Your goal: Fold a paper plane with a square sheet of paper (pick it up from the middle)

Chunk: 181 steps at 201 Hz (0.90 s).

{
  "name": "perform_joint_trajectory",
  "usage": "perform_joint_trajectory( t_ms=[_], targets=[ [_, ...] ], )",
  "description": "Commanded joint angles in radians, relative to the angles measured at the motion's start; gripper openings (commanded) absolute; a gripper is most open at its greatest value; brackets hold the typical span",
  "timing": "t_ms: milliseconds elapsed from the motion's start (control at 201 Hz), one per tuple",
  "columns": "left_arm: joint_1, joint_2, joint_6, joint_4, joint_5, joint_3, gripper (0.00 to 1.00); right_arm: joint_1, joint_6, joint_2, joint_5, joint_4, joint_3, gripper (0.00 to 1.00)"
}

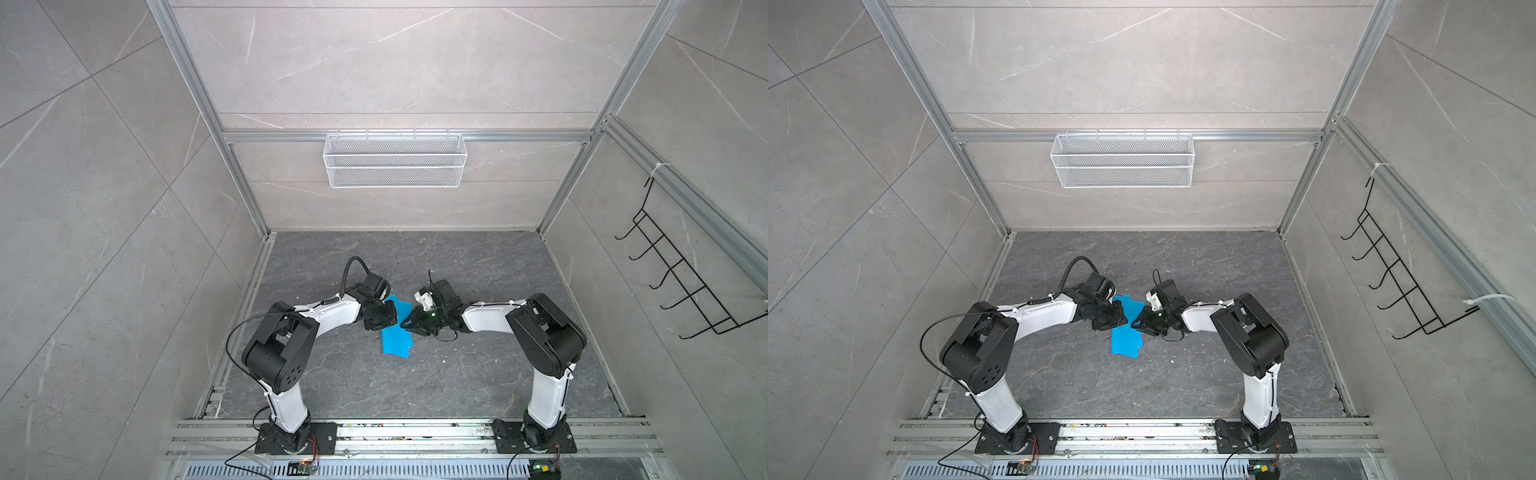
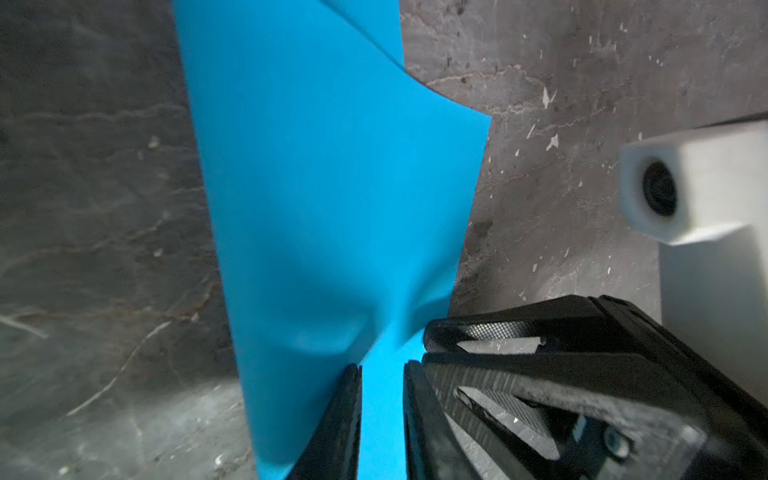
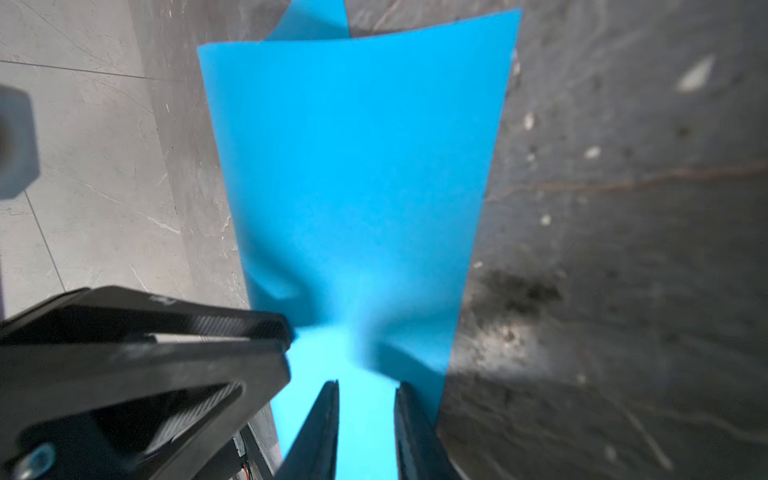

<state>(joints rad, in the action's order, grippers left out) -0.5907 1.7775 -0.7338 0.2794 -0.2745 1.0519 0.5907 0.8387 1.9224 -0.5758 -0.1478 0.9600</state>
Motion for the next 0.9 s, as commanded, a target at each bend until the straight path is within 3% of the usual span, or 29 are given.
perform_joint_trajectory(
  t_ms=[0,274,896],
  targets=[
    [-0.005,0.019,-0.012,0.024,0.021,0.039,0.22,0.009,0.002,-0.02,0.021,0.014,-0.022,0.28],
    [-0.005,0.029,-0.018,0.031,0.035,0.022,0.22,-0.015,-0.018,-0.112,0.073,-0.011,-0.082,0.37],
    [0.022,-0.085,-0.11,-0.146,-0.055,-0.108,0.33,-0.016,-0.051,-0.09,-0.01,-0.005,-0.066,0.45]
  ],
)
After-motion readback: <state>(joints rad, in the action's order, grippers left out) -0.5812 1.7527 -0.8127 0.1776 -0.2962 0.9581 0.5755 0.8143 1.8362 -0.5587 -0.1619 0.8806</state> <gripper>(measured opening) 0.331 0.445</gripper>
